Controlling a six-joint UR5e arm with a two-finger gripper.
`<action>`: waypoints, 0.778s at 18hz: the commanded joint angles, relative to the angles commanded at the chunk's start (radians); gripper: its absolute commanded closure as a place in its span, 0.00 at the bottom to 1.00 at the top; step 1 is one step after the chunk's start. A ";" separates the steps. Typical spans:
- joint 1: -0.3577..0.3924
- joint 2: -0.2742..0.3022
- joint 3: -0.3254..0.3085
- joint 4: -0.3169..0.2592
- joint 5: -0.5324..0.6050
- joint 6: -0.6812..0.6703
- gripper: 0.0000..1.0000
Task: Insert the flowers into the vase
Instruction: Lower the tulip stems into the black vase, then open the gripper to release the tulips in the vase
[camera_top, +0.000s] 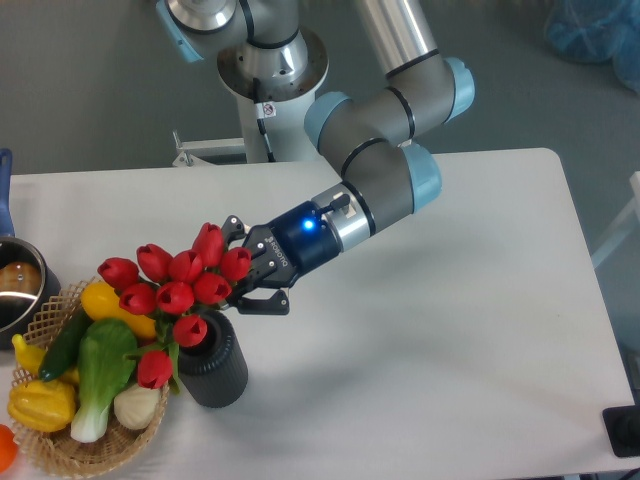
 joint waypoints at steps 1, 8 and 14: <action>0.000 -0.003 -0.005 0.000 0.012 0.000 0.63; 0.000 -0.020 -0.011 0.000 0.057 0.000 0.38; 0.034 -0.012 -0.031 -0.002 0.124 0.003 0.00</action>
